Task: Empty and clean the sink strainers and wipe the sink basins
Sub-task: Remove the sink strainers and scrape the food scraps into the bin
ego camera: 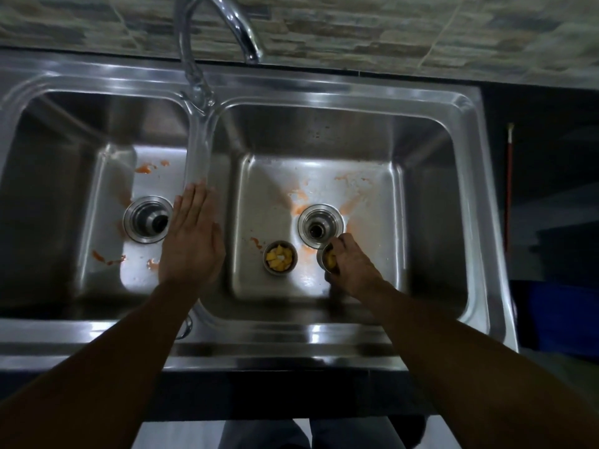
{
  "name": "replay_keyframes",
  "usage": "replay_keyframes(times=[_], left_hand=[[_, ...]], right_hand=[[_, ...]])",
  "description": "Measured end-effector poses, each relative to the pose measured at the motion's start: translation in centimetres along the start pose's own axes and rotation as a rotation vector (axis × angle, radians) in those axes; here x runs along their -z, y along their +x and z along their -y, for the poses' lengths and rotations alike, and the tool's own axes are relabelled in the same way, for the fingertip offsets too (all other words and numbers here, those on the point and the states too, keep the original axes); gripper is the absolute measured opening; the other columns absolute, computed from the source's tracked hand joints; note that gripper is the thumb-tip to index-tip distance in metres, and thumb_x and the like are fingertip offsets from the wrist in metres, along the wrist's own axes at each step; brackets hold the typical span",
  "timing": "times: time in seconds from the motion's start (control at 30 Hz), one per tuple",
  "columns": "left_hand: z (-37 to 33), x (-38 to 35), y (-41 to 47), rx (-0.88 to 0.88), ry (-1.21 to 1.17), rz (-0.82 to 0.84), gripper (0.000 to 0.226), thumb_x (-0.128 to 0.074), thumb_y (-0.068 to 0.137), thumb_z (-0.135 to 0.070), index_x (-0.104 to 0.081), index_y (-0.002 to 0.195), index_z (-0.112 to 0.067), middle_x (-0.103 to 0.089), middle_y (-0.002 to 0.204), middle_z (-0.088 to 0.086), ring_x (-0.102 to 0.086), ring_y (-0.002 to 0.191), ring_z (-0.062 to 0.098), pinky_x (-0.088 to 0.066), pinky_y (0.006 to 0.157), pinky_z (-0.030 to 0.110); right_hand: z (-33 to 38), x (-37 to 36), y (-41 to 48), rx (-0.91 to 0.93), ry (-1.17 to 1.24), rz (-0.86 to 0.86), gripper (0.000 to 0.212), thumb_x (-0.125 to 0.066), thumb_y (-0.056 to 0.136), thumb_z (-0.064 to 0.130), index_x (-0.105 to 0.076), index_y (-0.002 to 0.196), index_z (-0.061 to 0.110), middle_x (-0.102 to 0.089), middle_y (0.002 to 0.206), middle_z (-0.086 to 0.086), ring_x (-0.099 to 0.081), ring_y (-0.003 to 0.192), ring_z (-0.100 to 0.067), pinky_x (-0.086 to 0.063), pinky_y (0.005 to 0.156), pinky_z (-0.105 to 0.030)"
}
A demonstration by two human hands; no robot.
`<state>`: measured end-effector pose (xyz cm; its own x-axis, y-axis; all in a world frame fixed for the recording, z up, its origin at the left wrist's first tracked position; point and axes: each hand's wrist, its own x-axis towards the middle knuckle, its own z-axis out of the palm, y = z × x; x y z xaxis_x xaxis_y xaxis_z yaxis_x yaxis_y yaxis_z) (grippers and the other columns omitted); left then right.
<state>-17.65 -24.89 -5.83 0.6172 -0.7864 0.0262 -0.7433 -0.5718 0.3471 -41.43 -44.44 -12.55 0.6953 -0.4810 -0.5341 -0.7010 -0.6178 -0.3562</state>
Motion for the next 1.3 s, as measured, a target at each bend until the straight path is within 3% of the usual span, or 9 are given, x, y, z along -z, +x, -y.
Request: replay_keyframes(times=[0.17, 0.27, 0.4, 0.53, 0.67, 0.8, 1.0, 1.17, 1.3], left_hand=[[-0.7, 0.6, 0.0, 0.006, -0.001, 0.025, 0.057, -0.026, 0.102, -0.027, -0.035, 0.15, 0.001, -0.028, 0.162, 0.02, -0.018, 0.155, 0.03, -0.015, 0.127, 0.048], [-1.2, 1.4, 0.0, 0.022, -0.029, 0.044, 0.055, -0.033, 0.1, -0.025, -0.039, 0.148, 0.001, -0.031, 0.161, 0.019, -0.02, 0.154, 0.03, -0.02, 0.126, 0.05], [-2.3, 2.7, 0.5, 0.057, 0.038, 0.137, 0.051, -0.045, 0.101, -0.023, -0.039, 0.146, 0.001, -0.032, 0.159, 0.022, -0.023, 0.152, 0.035, -0.03, 0.12, 0.054], [-4.8, 3.1, 0.5, 0.102, 0.2, 0.227, 0.046, -0.045, 0.098, -0.03, -0.049, 0.132, 0.001, -0.047, 0.143, 0.026, -0.039, 0.139, 0.041, -0.035, 0.116, 0.055], [-9.1, 1.3, -3.6, 0.048, 0.157, 0.207, 0.046, -0.047, 0.098, -0.028, -0.053, 0.136, -0.004, -0.049, 0.147, 0.024, -0.04, 0.142, 0.041, -0.019, 0.124, 0.052], [-13.0, -1.1, -8.0, 0.054, 0.038, 0.344, 0.064, -0.034, 0.094, -0.039, -0.047, 0.145, -0.004, -0.042, 0.155, 0.019, -0.034, 0.148, 0.033, -0.009, 0.128, 0.043], [-14.2, -2.2, -10.3, 0.053, -0.002, 0.426, 0.061, -0.026, 0.094, -0.041, -0.056, 0.138, -0.013, -0.044, 0.155, 0.014, -0.036, 0.147, 0.033, -0.013, 0.126, 0.043], [-13.9, -2.3, -10.7, 0.099, 0.017, 0.431, 0.06, -0.029, 0.094, -0.04, -0.05, 0.145, -0.015, -0.043, 0.156, 0.013, -0.034, 0.149, 0.03, -0.012, 0.128, 0.043], [-13.8, -2.4, -10.8, 0.115, 0.023, 0.438, 0.061, -0.025, 0.096, -0.043, -0.049, 0.145, -0.016, -0.045, 0.155, 0.012, -0.034, 0.149, 0.028, -0.011, 0.127, 0.041]], right_hand=[[-0.6, 0.7, -0.3, -0.002, 0.029, 0.006, 0.105, -0.086, 0.072, 0.043, -0.023, 0.154, 0.022, -0.037, 0.15, -0.003, -0.045, 0.131, -0.026, -0.048, 0.104, -0.044], [-1.1, 1.5, -1.6, 0.029, 0.04, -0.103, 0.088, -0.072, 0.082, 0.056, -0.025, 0.152, 0.027, -0.041, 0.15, -0.002, -0.047, 0.128, -0.025, -0.049, 0.103, -0.042], [-2.4, 4.2, -3.5, 0.08, 0.04, -0.197, 0.057, -0.058, 0.094, 0.04, -0.038, 0.145, 0.022, -0.048, 0.143, -0.003, -0.05, 0.128, -0.026, -0.046, 0.104, -0.039], [-4.1, 8.6, -5.1, 0.019, 0.125, -0.335, 0.049, -0.053, 0.099, 0.03, -0.042, 0.146, 0.019, -0.048, 0.148, -0.006, -0.05, 0.132, -0.024, -0.043, 0.108, -0.038], [-6.7, 14.2, -6.3, 0.024, 0.092, -0.576, 0.038, -0.054, 0.096, 0.017, -0.057, 0.133, 0.014, -0.057, 0.131, -0.01, -0.058, 0.116, -0.026, -0.048, 0.1, -0.035], [-10.0, 18.5, -7.5, -0.111, 0.015, -0.722, 0.033, -0.053, 0.09, 0.008, -0.063, 0.121, 0.008, -0.06, 0.121, -0.017, -0.059, 0.108, -0.037, -0.047, 0.096, -0.042], [-13.7, 20.1, -8.5, -0.452, 0.057, -0.617, 0.036, -0.053, 0.096, 0.016, -0.058, 0.129, 0.001, -0.054, 0.131, -0.021, -0.052, 0.12, -0.04, -0.044, 0.104, -0.043], [-14.8, 20.6, -8.0, -0.529, 0.165, -0.56, 0.028, -0.054, 0.097, 0.012, -0.064, 0.119, -0.001, -0.057, 0.124, -0.022, -0.06, 0.111, -0.04, -0.053, 0.099, -0.047], [-15.4, 21.3, -7.8, -0.605, 0.343, -0.525, 0.027, -0.071, 0.087, 0.018, -0.068, 0.112, 0.006, -0.066, 0.113, -0.017, -0.067, 0.097, -0.033, -0.059, 0.088, -0.041]])
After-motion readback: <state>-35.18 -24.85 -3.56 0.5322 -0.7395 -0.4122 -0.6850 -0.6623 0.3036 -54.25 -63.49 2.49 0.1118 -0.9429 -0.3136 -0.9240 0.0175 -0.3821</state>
